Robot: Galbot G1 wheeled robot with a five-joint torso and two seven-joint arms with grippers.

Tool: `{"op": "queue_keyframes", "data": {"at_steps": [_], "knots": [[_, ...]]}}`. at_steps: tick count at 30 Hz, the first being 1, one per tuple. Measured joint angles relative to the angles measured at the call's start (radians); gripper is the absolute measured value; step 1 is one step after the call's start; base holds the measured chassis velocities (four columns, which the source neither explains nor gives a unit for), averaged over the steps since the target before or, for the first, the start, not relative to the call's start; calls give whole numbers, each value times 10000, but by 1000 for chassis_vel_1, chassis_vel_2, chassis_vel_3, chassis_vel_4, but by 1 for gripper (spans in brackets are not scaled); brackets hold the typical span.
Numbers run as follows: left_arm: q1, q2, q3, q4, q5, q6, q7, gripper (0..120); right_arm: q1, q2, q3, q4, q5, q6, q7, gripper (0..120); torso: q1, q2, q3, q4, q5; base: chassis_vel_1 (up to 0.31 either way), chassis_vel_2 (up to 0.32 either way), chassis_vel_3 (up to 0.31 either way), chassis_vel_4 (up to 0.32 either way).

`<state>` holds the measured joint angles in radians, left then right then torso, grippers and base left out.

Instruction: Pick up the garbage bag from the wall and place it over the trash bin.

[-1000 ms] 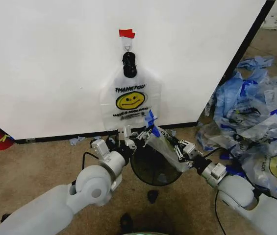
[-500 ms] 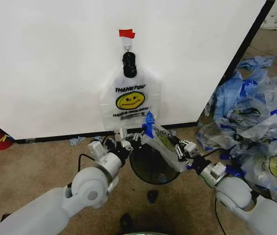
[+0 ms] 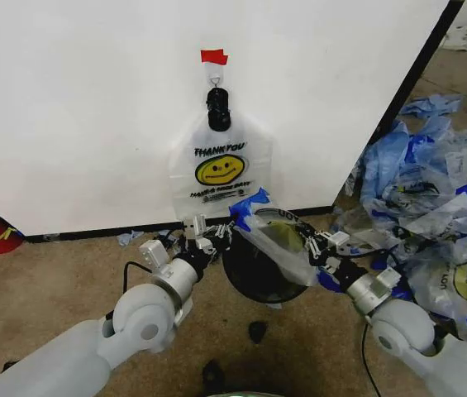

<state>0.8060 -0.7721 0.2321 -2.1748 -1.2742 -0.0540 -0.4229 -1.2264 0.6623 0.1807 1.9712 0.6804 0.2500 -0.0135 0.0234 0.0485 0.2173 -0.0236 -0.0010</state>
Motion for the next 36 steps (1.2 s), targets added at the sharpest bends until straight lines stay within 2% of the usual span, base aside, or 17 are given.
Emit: {"op": "queue_keyframes", "data": {"at_steps": [12, 29, 36], "knots": [[42, 20, -123, 191, 1, -12, -94, 0, -389, 13, 355, 21, 233, 397, -622, 0, 0, 0, 0, 1, 0, 0, 0, 0, 0], [403, -53, -283, 398, 95, -44, -85, 0, -359, 350, 597, 49, 1180, 284, -348, 0, 0, 0, 0, 0, 0, 0, 0, 0, 0], [552, -177, -491, 423, 98, -60, -62, 0, -531, 484, 951, 234, 2052, 105, -150, 0, 0, 0, 0, 0, -1, 0, 0, 0, 0]]}}
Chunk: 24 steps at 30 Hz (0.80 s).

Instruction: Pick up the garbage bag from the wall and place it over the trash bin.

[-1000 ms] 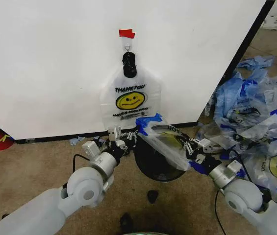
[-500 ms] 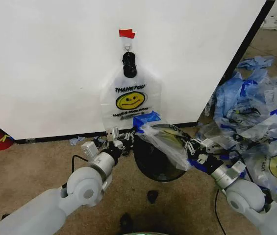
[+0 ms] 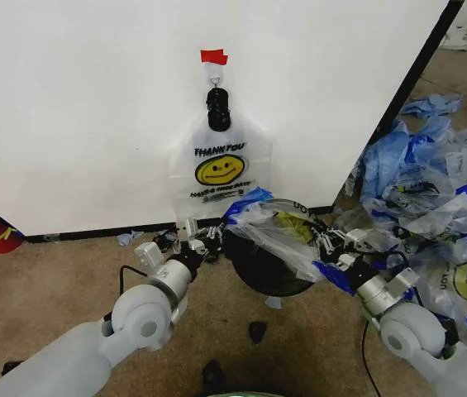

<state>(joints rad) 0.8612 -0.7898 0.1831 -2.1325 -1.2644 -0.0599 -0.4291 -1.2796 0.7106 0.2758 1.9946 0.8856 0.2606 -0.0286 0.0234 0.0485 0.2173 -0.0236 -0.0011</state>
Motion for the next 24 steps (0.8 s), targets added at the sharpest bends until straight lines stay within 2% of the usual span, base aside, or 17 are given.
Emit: {"op": "queue_keyframes", "data": {"at_steps": [6, 18, 23, 24], "knots": [[252, -81, -149, -95, 19, -11, 45, 0, -187, 118, 155, 320, 883, -249, 269, 0, 0, 0, 0, 0, 0, 0, 0, 0, 0], [581, -129, -438, -296, 79, -114, 255, 0, -410, 249, 408, 502, 1510, -424, 511, 0, 0, 0, 0, 0, 1, 0, 0, 0, 0], [813, -111, -706, -408, -71, -148, 247, 20, -514, 230, 443, 564, 1454, -431, 543, 0, 0, 0, 0, 0, 4, 0, 0, 0, 0], [813, -111, -706, -408, -71, -148, 247, 20, -514, 230, 443, 564, 1454, -431, 543, 0, 0, 0, 0, 0, 4, 0, 0, 0, 0]]}}
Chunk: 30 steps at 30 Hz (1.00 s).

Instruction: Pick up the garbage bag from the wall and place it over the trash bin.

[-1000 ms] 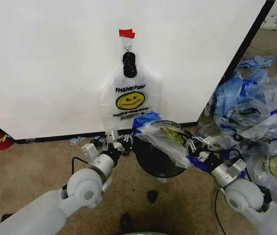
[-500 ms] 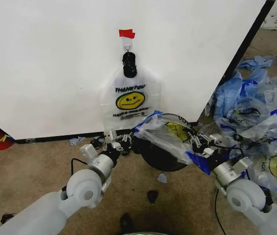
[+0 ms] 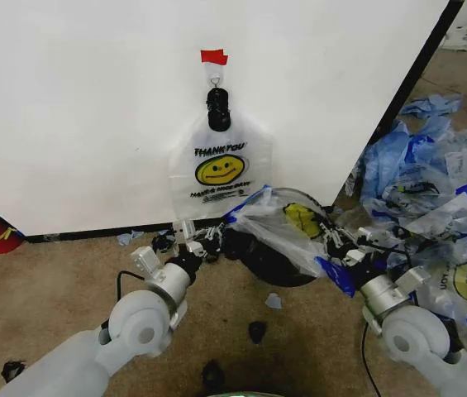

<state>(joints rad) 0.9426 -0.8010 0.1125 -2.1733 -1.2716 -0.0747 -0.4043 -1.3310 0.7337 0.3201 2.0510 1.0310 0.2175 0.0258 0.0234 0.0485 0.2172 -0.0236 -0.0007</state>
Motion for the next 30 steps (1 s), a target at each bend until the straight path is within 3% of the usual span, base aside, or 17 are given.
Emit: {"op": "queue_keyframes", "data": {"at_steps": [20, 30], "knots": [[647, -162, -529, -160, -169, 2, -103, 94, -40, -95, 356, 488, 1213, -248, 399, 0, 0, 0, 0, 0, -4, 0, 0, 0, 0], [1106, -73, -856, -247, -50, -68, -254, 100, 219, 342, 412, 243, 1142, -244, 592, 0, 0, 0, 0, 0, -3, 0, 0, 0, 0]]}}
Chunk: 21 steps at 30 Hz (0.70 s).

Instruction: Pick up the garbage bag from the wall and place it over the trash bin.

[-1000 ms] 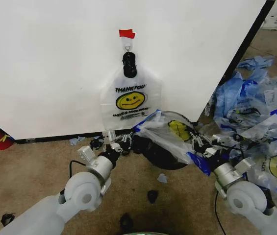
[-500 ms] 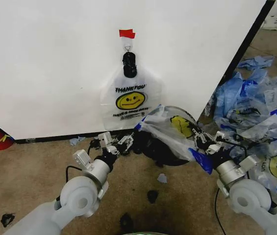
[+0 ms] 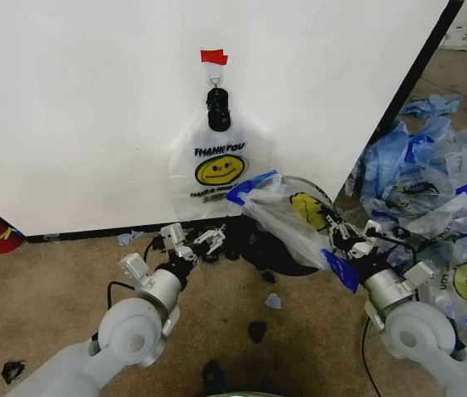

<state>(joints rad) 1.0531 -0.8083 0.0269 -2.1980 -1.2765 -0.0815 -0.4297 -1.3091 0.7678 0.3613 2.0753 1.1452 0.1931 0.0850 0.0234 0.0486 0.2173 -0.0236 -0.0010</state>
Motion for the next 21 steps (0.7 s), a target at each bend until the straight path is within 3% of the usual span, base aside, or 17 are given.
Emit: {"op": "queue_keyframes", "data": {"at_steps": [5, 10, 15, 21], "knots": [[290, -25, -411, -351, -2, -67, -191, 100, 45, 180, -104, -136, -417, 29, 247, 0, 0, 0, 1, 1, -1, 0, 0, 0, 0], [416, 185, -596, -1502, -198, 33, -447, 100, 85, 390, -279, -212, -1183, 200, 693, 0, 0, 0, 0, -1, 1, 0, 0, 0, 0], [615, 491, -437, -2944, -993, 455, -541, 100, 251, 837, -723, -288, -2855, 423, 1177, 0, 0, 0, 0, 1, -1, 0, 0, 0, 0], [64, 601, 410, -2943, -1321, 643, -287, 100, 646, 1241, -1355, -337, -4306, 585, 1430, 0, 0, 0, 0, 2, 1, 0, 0, 0, 0]]}}
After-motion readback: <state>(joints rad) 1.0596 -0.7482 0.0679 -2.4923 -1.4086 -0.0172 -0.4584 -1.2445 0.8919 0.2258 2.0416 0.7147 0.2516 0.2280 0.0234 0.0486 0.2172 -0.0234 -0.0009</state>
